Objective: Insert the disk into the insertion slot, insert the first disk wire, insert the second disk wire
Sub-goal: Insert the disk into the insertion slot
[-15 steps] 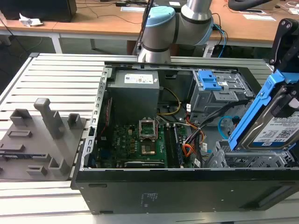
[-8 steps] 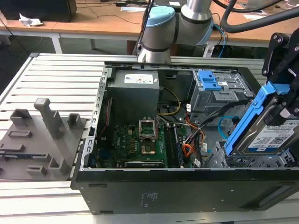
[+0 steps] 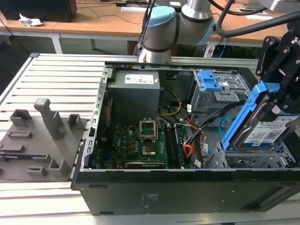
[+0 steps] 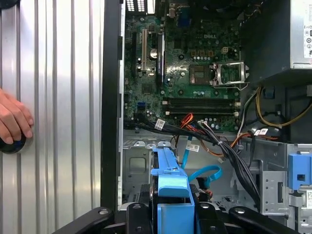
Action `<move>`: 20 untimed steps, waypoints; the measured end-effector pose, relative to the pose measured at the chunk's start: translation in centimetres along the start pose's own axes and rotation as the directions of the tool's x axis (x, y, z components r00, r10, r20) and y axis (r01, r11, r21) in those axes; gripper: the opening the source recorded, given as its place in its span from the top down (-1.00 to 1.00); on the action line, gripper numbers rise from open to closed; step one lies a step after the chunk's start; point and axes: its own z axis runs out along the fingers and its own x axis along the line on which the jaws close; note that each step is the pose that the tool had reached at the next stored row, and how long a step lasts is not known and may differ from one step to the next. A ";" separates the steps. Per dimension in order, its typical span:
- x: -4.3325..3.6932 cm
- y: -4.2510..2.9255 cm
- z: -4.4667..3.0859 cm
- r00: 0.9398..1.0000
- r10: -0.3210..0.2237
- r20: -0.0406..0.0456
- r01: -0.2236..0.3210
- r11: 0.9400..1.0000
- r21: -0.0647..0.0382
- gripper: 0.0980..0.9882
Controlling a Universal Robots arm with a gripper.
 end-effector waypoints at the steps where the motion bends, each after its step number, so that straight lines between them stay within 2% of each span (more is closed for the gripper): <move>1: 0.00 -0.01 0.13 1.000 0.000 0.000 0.000 1.000 0.000 0.40; 7: -0.24 -0.16 0.71 1.000 0.000 0.001 0.000 1.000 0.000 0.40; 12: -0.25 -0.23 1.96 1.000 0.000 0.001 0.000 1.000 -0.001 0.40; 20: -0.25 -0.26 2.85 1.000 0.000 0.000 0.000 1.000 -0.001 0.40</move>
